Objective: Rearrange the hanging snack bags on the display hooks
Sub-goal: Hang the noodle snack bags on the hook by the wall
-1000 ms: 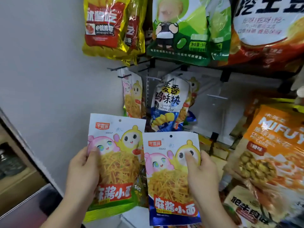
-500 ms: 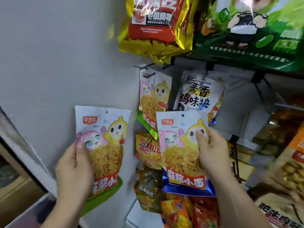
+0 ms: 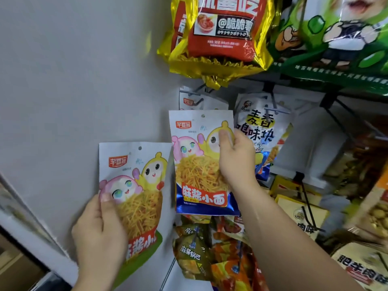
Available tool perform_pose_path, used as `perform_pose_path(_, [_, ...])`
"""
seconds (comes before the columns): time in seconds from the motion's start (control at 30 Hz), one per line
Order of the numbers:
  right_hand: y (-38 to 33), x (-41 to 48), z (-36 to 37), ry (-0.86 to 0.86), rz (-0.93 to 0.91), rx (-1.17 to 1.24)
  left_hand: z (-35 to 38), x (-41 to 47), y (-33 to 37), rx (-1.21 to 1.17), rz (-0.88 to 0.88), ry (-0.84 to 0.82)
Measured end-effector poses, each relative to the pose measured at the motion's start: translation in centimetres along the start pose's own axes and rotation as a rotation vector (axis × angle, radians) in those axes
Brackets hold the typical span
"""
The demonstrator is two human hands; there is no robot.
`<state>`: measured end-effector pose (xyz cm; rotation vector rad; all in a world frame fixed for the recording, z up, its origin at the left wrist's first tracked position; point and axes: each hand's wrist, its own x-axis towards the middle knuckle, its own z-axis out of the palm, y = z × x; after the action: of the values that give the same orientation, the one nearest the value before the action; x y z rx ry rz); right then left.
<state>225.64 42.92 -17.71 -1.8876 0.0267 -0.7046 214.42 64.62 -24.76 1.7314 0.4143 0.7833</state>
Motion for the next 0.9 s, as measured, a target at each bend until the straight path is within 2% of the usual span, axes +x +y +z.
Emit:
perform_pose_path(0.2, [-1.2, 1.3, 1.9, 0.029, -0.024, 0.079, -0.3, 0.2, 0.3, 0.028, -0.003, -0.037])
perform_pose_path(0.5, [-1.7, 1.8, 3.1, 0.05, -0.019, 0.026, -0.1, 0.4, 0.1, -0.011, -0.007, 0.018])
perform_pose_path(0.77, [-1.0, 2.5, 3.7, 0.102, -0.011, -0.017, -0.2, 0.1, 0.5, -0.048, -0.058, -0.026])
perform_pose_path(0.9, [0.5, 2.1, 3.5, 0.111, -0.077, -0.023, 0.0, 0.0, -0.3, -0.085, -0.071, -0.024])
